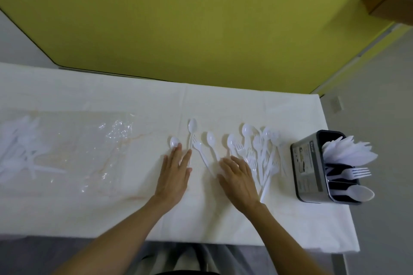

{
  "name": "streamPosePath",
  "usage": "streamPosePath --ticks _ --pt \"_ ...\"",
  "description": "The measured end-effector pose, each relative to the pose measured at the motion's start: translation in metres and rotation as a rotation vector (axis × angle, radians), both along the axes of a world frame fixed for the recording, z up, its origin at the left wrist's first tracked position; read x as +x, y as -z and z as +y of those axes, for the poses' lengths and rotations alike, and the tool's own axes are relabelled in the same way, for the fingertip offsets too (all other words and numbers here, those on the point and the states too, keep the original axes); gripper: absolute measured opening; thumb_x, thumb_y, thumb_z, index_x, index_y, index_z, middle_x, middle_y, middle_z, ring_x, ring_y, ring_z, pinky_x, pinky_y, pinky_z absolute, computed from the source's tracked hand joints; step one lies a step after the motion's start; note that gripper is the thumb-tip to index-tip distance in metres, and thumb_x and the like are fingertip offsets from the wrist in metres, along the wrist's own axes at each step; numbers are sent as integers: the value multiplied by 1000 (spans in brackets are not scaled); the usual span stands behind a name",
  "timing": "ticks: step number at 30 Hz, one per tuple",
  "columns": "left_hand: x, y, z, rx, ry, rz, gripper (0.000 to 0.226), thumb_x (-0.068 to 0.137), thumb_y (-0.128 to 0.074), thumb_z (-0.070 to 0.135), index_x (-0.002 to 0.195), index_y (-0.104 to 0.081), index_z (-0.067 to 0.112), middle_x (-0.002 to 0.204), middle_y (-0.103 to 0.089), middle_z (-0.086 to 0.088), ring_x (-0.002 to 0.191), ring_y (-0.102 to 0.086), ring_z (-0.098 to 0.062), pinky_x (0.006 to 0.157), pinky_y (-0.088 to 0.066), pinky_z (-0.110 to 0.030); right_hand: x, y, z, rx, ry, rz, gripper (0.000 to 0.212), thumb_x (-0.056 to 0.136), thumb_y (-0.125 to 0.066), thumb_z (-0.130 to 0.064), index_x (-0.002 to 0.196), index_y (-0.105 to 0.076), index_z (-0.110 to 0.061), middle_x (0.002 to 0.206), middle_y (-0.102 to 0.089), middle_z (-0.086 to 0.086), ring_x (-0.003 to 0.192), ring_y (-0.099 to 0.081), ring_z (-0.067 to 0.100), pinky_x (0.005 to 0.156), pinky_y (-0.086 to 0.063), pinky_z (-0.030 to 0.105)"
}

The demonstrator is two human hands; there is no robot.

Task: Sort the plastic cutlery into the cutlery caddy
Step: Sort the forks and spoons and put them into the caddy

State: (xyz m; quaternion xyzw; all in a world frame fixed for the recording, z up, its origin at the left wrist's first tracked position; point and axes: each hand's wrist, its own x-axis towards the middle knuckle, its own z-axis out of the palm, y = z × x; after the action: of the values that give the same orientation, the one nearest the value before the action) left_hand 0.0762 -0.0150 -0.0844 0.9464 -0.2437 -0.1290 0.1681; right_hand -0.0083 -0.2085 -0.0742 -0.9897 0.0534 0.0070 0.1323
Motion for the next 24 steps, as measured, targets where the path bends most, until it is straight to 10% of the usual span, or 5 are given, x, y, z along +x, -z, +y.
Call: streamPosePath --ticks 3,6,10,16,24 --pt "-2 -3 -4 -36 -76 -236 27 86 -67 21 111 -60 14 118 -57 -8 104 -55 -27 88 -50 -39 0 -4 5 66 172 -57 27 81 -73 -17 106 -69 -10 108 -69 6 104 -63 32 87 -52 42" --pt "1 -16 -27 -3 -114 -189 17 88 -64 33 83 -60 17 83 -57 2 77 -53 -21 63 -45 -32 -1 -12 7 152 385 -40 15 84 -70 -13 99 -69 -13 101 -68 4 94 -62 28 78 -51 38" --pt "8 -22 -63 158 -251 58 39 88 -50 56 78 -56 18 86 -54 4 90 -48 -20 74 -40 -32 -5 -20 -4 254 582 27 13 92 -58 -19 104 -63 -14 100 -63 1 94 -57 20 77 -47 30" --pt "6 -24 -66 137 -348 124 28 86 -48 31 64 -52 14 76 -53 0 87 -48 -24 69 -37 -32 0 -17 0 409 493 183 26 95 -54 -20 121 -54 -16 112 -58 0 100 -57 18 78 -50 28" --pt "-3 -32 -41 -215 -442 198 14 85 -57 20 75 -53 11 83 -49 0 81 -48 -19 62 -40 -28 5 -21 -18 328 701 32 28 97 -55 -25 122 -51 -15 120 -53 3 104 -55 21 75 -52 33"
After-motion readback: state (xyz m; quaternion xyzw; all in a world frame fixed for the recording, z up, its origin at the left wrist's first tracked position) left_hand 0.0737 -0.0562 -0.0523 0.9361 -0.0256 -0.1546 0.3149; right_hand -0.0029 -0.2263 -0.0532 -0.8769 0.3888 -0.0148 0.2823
